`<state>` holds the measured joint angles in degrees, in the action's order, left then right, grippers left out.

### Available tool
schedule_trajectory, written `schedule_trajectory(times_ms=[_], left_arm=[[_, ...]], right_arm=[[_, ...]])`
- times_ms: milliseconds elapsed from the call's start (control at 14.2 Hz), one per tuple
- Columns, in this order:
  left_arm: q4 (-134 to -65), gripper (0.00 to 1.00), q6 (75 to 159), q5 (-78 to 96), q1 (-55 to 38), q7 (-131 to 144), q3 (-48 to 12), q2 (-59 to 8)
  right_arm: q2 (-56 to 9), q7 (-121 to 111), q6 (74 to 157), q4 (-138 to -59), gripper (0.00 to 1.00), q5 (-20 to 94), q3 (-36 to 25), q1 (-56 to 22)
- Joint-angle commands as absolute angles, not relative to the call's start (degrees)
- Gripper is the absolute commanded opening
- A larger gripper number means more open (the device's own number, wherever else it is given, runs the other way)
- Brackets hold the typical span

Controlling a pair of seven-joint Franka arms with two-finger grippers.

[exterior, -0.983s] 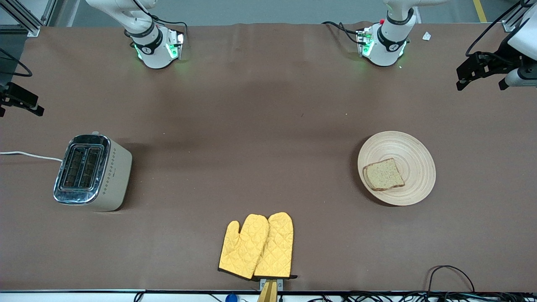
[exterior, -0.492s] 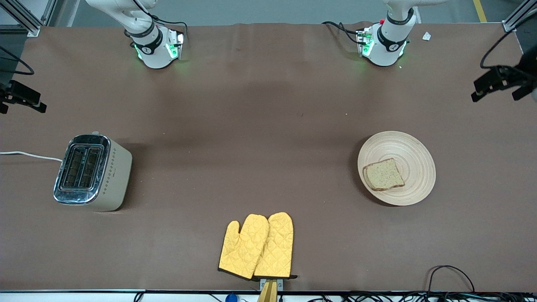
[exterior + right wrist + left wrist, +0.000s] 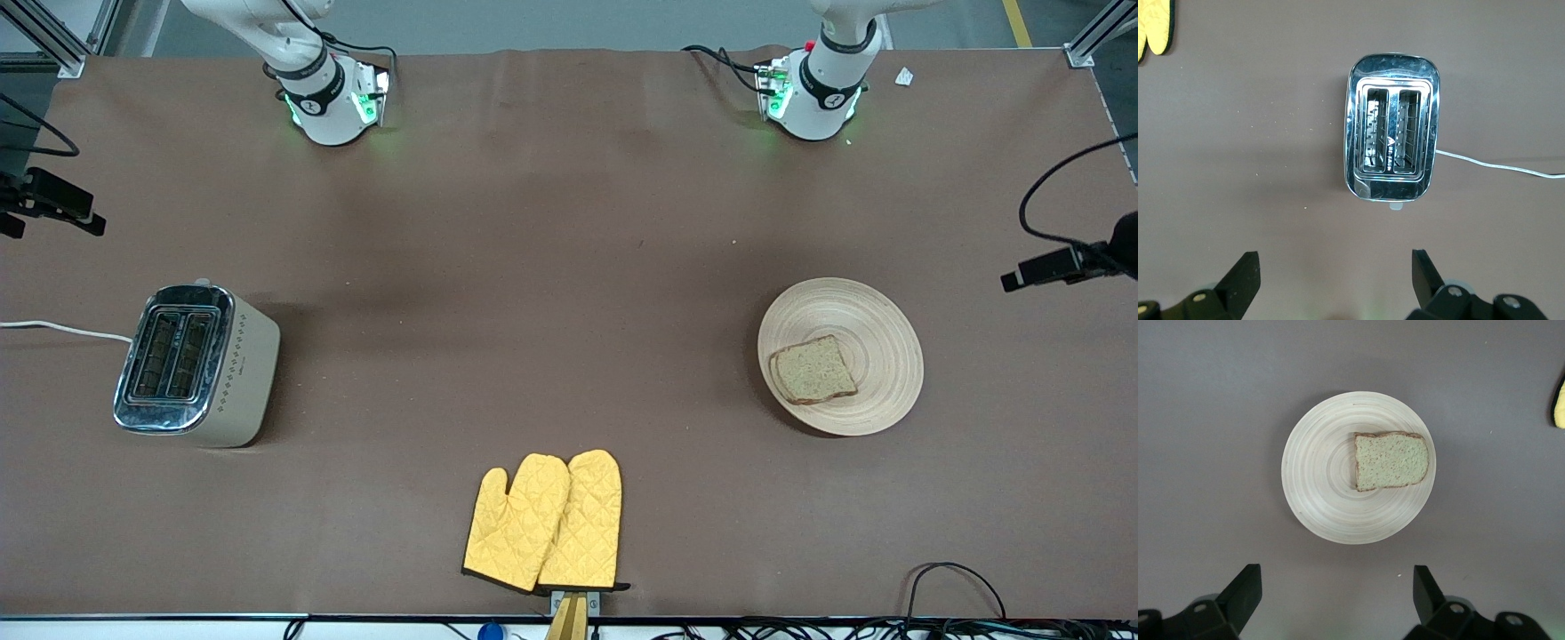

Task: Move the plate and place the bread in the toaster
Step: 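Move the left gripper down beside the wooden plate's rim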

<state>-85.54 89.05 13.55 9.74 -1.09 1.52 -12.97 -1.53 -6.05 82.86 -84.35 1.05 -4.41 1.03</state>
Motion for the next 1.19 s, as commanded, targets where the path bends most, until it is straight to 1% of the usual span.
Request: schedule_trajectory(times_ms=[0, 351, 562, 913, 1124], left_arm=[[-83.67, 1.0, 89.91, 19.75, 13.88, -6.91, 1.49, -19.31], [-83.67, 1.0, 93.42, 27.06, 19.76, -20.1, 1.49, -29.08], [-83.58, 0.97, 94.66, 33.98, 23.37, -29.85, 1.41, -36.27], [-83.5, 0.81, 94.83, 41.38, 26.54, -44.79, 1.41, -45.59], [-83.5, 0.74, 94.83, 43.41, 26.63, -47.02, 1.41, -48.16]], right_arm=[[-1.23, -6.59, 81.57, -84.29, 1.0, 1.05, -4.04, 1.49], [-1.23, -6.07, 81.47, -84.64, 1.0, 0.7, -3.96, -0.61], [-1.32, -5.89, 81.21, -84.64, 1.0, 0.7, -3.96, -0.88], [-1.41, -6.5, 80.95, -84.55, 1.0, 0.7, -3.96, -0.88], [-1.41, -6.5, 80.77, -84.55, 1.0, 0.7, -3.96, -0.88]])
